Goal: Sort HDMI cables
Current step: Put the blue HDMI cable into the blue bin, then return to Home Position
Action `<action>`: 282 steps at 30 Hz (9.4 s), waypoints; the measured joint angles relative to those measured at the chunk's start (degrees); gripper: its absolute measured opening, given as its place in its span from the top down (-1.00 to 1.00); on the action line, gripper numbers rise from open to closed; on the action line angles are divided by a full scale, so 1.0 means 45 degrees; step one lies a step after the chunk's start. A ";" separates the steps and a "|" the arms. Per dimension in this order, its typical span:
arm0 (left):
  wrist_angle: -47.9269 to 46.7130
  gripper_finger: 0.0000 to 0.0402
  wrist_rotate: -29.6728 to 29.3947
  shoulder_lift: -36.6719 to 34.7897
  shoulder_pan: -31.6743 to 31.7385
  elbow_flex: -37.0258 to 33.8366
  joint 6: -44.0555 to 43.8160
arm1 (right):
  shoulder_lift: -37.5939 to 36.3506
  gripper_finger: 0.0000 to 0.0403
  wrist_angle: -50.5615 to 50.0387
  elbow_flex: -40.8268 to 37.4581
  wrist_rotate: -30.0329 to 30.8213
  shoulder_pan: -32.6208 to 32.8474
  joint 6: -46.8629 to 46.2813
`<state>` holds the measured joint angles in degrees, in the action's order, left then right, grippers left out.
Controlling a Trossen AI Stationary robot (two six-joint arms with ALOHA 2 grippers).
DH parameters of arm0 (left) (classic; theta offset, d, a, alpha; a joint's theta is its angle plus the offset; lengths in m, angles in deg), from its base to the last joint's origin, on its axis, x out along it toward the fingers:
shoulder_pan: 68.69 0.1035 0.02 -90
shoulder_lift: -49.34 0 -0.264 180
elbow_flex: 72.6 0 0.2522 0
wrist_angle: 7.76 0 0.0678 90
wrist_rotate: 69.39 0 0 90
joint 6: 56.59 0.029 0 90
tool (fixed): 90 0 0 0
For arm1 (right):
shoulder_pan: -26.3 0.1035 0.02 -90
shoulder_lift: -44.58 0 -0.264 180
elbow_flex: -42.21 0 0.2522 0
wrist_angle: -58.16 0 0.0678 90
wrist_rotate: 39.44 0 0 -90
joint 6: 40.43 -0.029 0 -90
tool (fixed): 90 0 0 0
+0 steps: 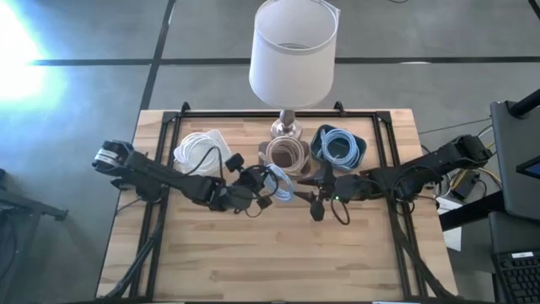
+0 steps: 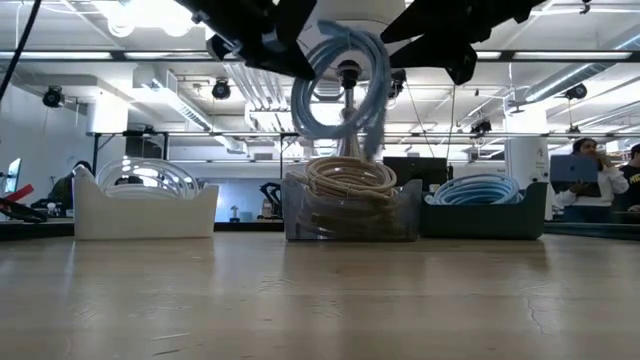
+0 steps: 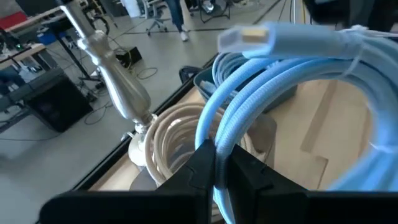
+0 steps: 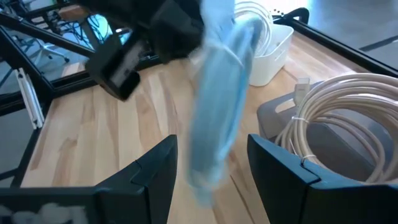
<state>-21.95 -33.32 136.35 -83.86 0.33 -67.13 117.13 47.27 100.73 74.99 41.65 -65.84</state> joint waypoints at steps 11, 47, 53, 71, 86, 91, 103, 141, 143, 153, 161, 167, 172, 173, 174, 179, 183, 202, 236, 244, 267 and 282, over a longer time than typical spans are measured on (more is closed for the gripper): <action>0.0396 0.84 0.0113 0.0043 0.0299 0.0159 0.0499 | 0.0000 0.05 -0.0120 0.0000 0.0888 0.0000 0.0027; 0.1797 0.65 0.1684 0.0047 0.0445 0.0118 0.2429 | 0.0001 0.78 -0.1381 -0.0039 0.2710 -0.0030 -0.1030; 0.1580 0.64 0.1691 0.0047 0.0450 0.0113 0.2373 | -0.0936 0.81 -0.2418 -0.0034 0.3533 -0.0029 -0.0999; 0.1297 0.66 0.1691 0.0047 0.0522 0.0108 0.2239 | -0.4463 0.81 -1.1409 -0.1401 0.6809 -0.0767 -0.7906; 0.1451 0.69 0.1696 0.0047 0.0789 0.0157 0.2093 | -0.5348 0.81 -0.8822 -0.1932 0.5374 -0.2819 -0.3758; 0.1437 0.69 0.1697 0.0047 0.0923 0.0157 0.2069 | -0.5851 0.81 -0.8800 -0.1994 0.3197 -0.4163 -0.3024; 0.1433 0.70 0.1700 0.0047 0.1071 0.0156 0.2055 | -0.5740 0.80 -0.5699 -0.3360 -0.0819 -0.6703 0.0303; 0.0927 0.70 0.1759 0.0047 0.1144 0.0118 0.2055 | -0.5688 0.24 -0.6812 -0.3974 -0.0154 -0.8665 0.0189; 0.0927 0.70 0.1759 0.0047 0.1144 0.0118 0.2023 | -0.5688 0.22 -0.7331 -0.3973 -0.0153 -0.8665 -0.0114; 0.0893 0.70 0.1754 0.0047 0.1149 0.0118 0.1861 | -0.5707 0.19 -0.9583 -0.3968 -0.0146 -0.8665 -0.1948; 0.0430 0.70 0.1749 0.0042 0.1149 0.0118 0.1857 | -0.5702 0.12 -0.9484 -0.3354 -0.0199 -0.8665 -0.1597; 0.0052 0.70 0.1744 0.0013 0.1149 0.0118 0.1856 | -0.5702 0.07 -0.9471 -0.2609 -0.0331 -0.8428 -0.1083; -0.0766 0.70 0.1744 -0.0452 0.1149 0.0113 0.1859 | -0.5702 0.03 -0.9506 -0.2296 -0.0563 -0.7943 -0.0971; -0.1010 0.70 0.1742 -0.0641 0.1149 0.0113 0.1853 | -0.5702 0.03 -0.9486 -0.2268 -0.0561 -0.7822 -0.0971; -0.1272 0.70 0.1738 -0.0834 0.1149 0.0113 0.1809 | -0.5702 0.02 -0.9486 -0.2259 -0.0554 -0.7714 -0.0971; -0.2775 0.70 0.1739 -0.1875 0.1154 0.0113 0.1232 | -0.5698 0.02 -1.0177 -0.2391 -0.0370 -0.7611 -0.0971; -0.4357 0.70 0.1730 -0.2665 0.1153 0.0113 0.0775 | -0.5688 0.02 -1.1628 -0.2588 0.0407 -0.7608 -0.1859; -0.9534 0.70 0.1226 -0.4806 0.1151 -0.0120 -0.2011 | -0.5702 0.03 -1.2254 -0.2412 -0.1002 -0.6510 -0.3521; -0.0868 0.70 0.8482 -1.3434 0.0979 -0.7941 0.3059 | -0.6870 0.03 -0.7209 -0.0969 -0.5388 -0.2364 0.3700; -0.1230 0.70 0.8447 -1.5651 0.0979 -0.8636 0.3580 | -0.9593 0.03 -0.3908 -0.3755 -0.6406 -0.2365 0.4542; 0.0010 0.70 0.8685 -1.9323 0.0989 -1.1355 0.5426 | -1.6040 0.03 -0.2722 -0.7951 -0.6889 -0.2361 0.4061; 0.2559 0.70 0.8670 -1.9333 0.1013 -1.3020 0.5654 | -1.6126 0.03 -0.1937 -0.8914 -0.6792 -0.2369 0.4022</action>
<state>-10.43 5.70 49.35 -79.30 -58.26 -41.69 44.57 38.55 60.62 44.42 30.99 -47.74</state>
